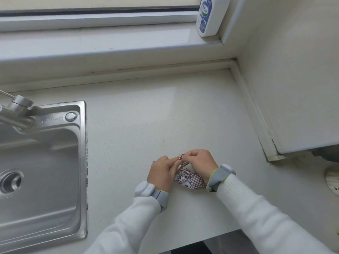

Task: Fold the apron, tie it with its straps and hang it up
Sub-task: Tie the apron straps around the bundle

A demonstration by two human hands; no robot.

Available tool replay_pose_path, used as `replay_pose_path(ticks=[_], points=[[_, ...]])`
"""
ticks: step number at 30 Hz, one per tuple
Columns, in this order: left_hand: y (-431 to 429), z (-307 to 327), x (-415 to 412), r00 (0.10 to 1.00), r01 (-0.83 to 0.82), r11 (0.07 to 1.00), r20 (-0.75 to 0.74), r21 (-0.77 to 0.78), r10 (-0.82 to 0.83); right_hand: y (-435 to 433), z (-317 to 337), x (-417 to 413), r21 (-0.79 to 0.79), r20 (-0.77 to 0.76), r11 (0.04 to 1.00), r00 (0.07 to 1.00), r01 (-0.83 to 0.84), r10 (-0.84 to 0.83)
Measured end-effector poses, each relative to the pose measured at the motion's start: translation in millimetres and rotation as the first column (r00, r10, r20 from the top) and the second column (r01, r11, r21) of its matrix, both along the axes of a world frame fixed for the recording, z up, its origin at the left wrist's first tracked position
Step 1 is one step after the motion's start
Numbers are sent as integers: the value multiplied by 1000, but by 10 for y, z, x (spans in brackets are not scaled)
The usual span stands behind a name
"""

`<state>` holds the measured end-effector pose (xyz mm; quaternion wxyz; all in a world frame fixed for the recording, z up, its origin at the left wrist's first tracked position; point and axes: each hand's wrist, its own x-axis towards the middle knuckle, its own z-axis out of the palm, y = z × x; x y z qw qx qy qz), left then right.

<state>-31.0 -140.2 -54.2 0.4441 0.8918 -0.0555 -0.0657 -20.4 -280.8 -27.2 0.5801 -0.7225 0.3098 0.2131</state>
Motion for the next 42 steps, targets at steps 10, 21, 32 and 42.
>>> replay_pose_path(ticks=[10,21,32,42], points=[[-192,61,-22,937,-60,993,-337,98,90,-29,8,17,-14,68,994,992,-110,110],[1,82,-101,838,-206,912,-545,-354,-22,-330,-127,184,-488,-144,508,640,-709,755],[-154,48,-43,973,21,978,-229,207,27,-226,101,37,-632,-155,91,241,-769,958],[82,-243,-23,935,352,935,-38,-43,-354,-285,92,108,-298,226,728,696,-617,682]])
